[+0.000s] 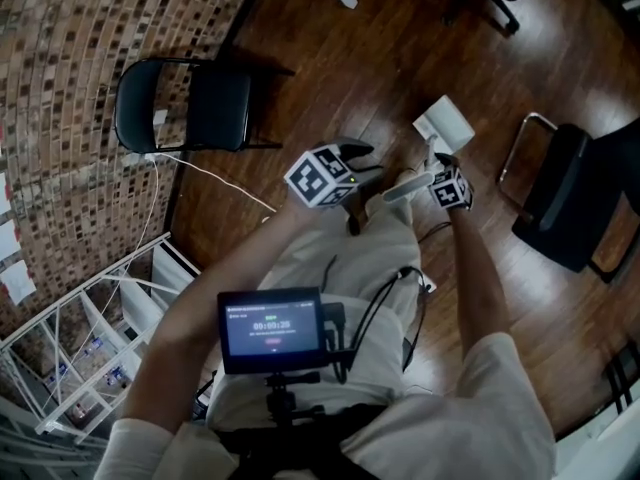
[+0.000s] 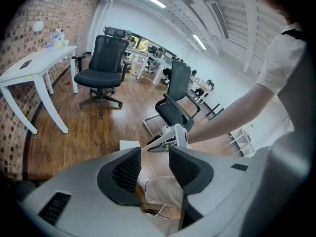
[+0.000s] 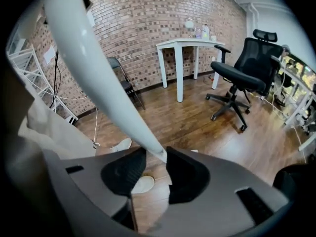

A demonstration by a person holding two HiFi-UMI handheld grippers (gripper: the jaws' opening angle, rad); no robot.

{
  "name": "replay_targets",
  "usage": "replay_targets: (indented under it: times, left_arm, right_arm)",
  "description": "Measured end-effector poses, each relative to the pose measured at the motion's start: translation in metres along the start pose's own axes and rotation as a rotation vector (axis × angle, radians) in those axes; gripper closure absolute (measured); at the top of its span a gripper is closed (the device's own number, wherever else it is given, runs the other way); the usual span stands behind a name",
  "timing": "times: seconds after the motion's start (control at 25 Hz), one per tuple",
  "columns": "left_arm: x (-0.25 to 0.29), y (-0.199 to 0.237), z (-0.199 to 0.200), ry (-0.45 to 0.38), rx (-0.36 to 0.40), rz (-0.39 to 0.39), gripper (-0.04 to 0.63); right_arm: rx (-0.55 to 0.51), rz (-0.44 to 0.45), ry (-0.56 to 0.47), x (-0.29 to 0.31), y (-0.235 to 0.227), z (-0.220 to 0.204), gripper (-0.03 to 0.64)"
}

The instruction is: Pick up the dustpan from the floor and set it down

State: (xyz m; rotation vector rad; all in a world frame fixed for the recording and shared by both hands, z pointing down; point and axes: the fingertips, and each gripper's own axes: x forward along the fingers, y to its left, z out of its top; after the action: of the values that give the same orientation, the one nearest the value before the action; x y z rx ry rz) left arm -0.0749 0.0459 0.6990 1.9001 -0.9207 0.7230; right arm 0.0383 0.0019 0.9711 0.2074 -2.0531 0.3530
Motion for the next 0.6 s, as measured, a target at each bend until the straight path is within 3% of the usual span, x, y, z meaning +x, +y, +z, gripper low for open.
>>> replay_targets:
  times: [0.32, 0.6]
  left_arm:
    - [-0.003, -0.005, -0.026, 0.012, -0.015, 0.002, 0.434]
    - [-0.002, -0.011, -0.039, 0.013, -0.025, -0.007, 0.434]
  right_arm:
    - [0.01, 0.027, 0.011, 0.011, 0.024, -0.01, 0.454]
    - [0.046, -0.002, 0.011, 0.007, 0.026, -0.016, 0.451]
